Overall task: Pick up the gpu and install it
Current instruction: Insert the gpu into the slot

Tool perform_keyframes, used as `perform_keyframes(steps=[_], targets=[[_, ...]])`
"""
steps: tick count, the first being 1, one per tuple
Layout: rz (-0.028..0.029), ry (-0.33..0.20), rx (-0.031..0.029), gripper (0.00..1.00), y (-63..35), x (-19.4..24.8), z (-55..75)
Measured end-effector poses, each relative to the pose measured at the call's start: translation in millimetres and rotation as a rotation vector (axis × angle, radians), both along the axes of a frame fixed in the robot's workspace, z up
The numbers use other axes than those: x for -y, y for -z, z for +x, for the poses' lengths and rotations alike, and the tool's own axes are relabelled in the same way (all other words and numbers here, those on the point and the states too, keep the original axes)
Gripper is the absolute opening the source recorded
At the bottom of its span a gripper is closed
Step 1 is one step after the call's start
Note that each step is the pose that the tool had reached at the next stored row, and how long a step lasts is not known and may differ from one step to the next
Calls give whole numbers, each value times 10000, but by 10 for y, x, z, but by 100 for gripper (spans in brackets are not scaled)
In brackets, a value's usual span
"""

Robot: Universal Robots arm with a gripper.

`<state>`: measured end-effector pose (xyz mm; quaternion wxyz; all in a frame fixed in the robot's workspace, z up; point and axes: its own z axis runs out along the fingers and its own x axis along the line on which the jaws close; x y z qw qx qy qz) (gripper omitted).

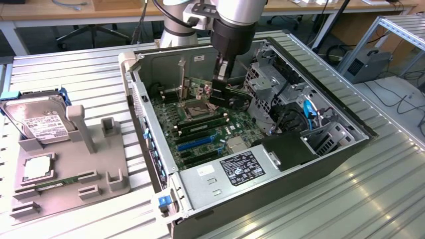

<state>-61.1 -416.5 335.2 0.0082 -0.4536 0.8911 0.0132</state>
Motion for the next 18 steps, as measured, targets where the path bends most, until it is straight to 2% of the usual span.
perform_keyframes(steps=[18], targets=[[0, -256, 0, 27, 2, 0, 0]])
